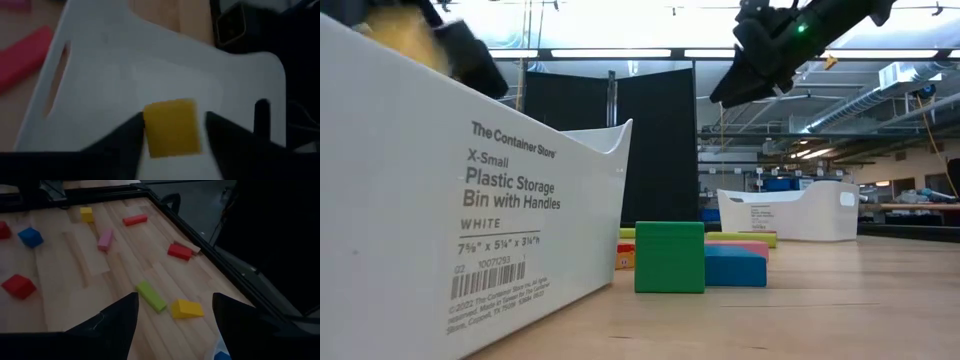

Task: Sort blocks by size
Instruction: Put the yellow square block into the bottom white bin, then put the green rectangle block into the top white bin

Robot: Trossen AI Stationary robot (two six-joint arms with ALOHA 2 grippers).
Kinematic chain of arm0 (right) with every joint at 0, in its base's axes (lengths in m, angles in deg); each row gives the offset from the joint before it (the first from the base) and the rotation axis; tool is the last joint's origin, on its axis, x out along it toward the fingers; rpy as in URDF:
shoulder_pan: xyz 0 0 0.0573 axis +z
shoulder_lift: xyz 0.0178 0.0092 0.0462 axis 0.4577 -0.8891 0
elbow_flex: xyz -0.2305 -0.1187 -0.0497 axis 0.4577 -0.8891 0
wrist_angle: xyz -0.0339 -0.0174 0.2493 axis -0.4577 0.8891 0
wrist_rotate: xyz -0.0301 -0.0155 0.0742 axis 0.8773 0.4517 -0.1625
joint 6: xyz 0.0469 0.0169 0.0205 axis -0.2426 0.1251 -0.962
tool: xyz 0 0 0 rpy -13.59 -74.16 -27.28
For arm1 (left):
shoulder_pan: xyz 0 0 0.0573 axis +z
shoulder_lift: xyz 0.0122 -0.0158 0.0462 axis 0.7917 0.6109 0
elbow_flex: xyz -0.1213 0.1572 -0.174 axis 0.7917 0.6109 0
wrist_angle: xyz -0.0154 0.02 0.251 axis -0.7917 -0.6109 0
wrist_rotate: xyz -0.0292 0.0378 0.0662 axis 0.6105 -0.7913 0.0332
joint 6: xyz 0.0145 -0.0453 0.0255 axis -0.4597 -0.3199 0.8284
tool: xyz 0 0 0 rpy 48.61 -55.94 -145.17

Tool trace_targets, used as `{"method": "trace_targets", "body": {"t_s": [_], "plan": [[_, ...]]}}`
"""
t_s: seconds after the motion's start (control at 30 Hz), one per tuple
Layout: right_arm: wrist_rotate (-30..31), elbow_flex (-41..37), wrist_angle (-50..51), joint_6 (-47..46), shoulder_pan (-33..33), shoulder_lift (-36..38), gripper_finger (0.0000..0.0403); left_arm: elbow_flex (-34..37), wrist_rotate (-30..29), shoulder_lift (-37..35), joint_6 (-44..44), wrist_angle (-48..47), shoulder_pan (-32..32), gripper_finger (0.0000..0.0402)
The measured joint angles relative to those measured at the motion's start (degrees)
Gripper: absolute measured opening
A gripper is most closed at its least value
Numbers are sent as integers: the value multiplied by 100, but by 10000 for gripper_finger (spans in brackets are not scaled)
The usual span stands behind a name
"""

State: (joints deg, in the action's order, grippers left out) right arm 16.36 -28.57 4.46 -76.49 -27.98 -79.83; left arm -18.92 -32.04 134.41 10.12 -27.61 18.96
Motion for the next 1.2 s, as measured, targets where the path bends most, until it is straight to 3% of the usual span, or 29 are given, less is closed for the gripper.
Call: {"method": "trace_targets", "body": {"t_s": [0.1, 0.2, 0.33, 0.47, 0.6, 0.73, 1.0, 1.2], "plan": [[-35, 0, -7, 1, 59, 0, 265, -300, -110, -14, 129, -538, -6, 346], [-38, 0, -9, 20, 115, 0, 266, -595, -636, -161, 378, -829, -46, 387], [-379, 0, -13, 99, 204, -9, 266, -868, -1571, -614, 985, -1061, -267, 357], [-971, 0, -60, 127, 306, -124, 266, -804, -3008, -1302, 1379, -1329, -628, 310], [-1213, 0, -140, 185, 405, -348, 266, -486, -4231, -2070, 1114, -1729, -870, 271], [-1475, 0, -391, 195, 440, -725, 266, 251, -4883, -2790, 347, -1798, -835, 248], [-2032, 167, -648, 216, 438, -1459, 267, 1798, -4717, -3480, -1553, -1785, -235, 243], [-2036, 617, -19, 196, 438, -1898, 268, 2090, -4511, -3469, -1793, -1619, 199, 243]]}}
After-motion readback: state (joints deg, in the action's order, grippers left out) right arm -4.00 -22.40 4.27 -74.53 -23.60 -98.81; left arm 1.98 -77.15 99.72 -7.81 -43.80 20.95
